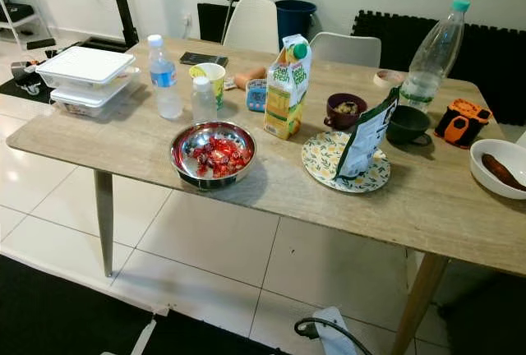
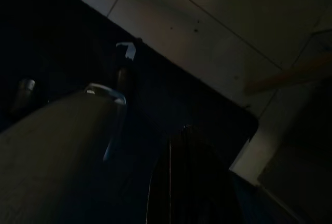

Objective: Restocking fridge

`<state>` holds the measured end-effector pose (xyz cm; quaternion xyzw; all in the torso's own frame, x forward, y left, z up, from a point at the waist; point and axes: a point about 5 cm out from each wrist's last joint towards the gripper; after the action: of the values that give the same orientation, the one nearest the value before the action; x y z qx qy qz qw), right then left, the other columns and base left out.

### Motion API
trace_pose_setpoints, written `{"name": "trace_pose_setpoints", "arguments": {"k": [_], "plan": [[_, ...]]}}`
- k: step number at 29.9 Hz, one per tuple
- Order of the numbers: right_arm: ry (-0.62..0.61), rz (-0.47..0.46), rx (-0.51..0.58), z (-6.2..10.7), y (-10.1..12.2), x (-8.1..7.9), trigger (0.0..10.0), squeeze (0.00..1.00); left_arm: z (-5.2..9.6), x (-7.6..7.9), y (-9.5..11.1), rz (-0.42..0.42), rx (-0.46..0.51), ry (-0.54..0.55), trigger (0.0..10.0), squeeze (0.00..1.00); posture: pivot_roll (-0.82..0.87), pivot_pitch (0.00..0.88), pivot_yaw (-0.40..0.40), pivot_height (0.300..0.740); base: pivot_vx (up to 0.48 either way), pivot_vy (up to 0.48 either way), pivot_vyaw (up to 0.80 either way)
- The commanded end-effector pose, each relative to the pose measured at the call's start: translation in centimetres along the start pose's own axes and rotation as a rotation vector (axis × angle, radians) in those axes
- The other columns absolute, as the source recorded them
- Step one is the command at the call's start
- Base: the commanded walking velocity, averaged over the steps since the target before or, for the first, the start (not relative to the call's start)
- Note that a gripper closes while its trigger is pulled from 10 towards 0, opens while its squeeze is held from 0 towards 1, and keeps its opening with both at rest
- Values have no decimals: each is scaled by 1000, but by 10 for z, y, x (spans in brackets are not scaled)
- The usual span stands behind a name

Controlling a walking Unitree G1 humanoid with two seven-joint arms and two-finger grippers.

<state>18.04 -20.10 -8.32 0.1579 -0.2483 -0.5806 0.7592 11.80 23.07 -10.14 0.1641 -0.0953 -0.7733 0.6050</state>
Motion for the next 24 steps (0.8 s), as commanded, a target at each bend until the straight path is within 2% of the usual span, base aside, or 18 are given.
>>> {"name": "trace_pose_setpoints", "arguments": {"k": [1,3,6,9,14,19,21,22,24], "plan": [[10,-1,-31,1,-9,-5,10000,0,2,-9,-7,-5,-27,24,10000,0,9,83,-41,740,0,0,0],[53,93,-43,2,-13,-11,10000,0,1,-8,0,39,-4,36,10000,0,-2,86,-69,740,0,0,0],[78,132,-31,2,-12,-11,10000,0,0,-8,8,82,27,37,10000,0,0,95,-77,740,0,0,0],[54,192,-53,2,-12,4,10000,0,-3,5,17,53,41,19,10000,0,10,81,-81,740,0,0,0],[5,131,-42,2,-6,19,10000,0,-4,11,18,34,35,4,10000,0,-6,42,-72,740,0,0,0],[-43,77,-35,2,-1,29,10000,0,-4,11,23,-5,29,-7,10000,0,-43,22,-24,740,0,0,0],[-55,9,-25,2,0,28,10000,0,-5,9,30,-32,45,-12,10000,0,-43,27,-15,740,0,0,0],[-55,9,-25,2,0,28,10000,0,-5,9,30,-32,45,-12,10000,0,-43,27,-15,740,0,0,0],[-36,-5,-27,1,-3,16,10000,0,-5,8,38,-81,62,-18,10000,0,-39,21,-8,740,0,0,0]]}}
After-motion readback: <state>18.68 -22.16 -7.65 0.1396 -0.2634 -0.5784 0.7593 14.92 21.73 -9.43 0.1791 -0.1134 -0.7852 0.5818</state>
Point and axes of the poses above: a point about 5 cm out from each wrist's last joint towards the gripper, its own z axis pointing back from the gripper into the wrist, its own y axis along the axis of the wrist's last joint, x = y × z, and after that the axes turned 1 degree about -z, right-handed
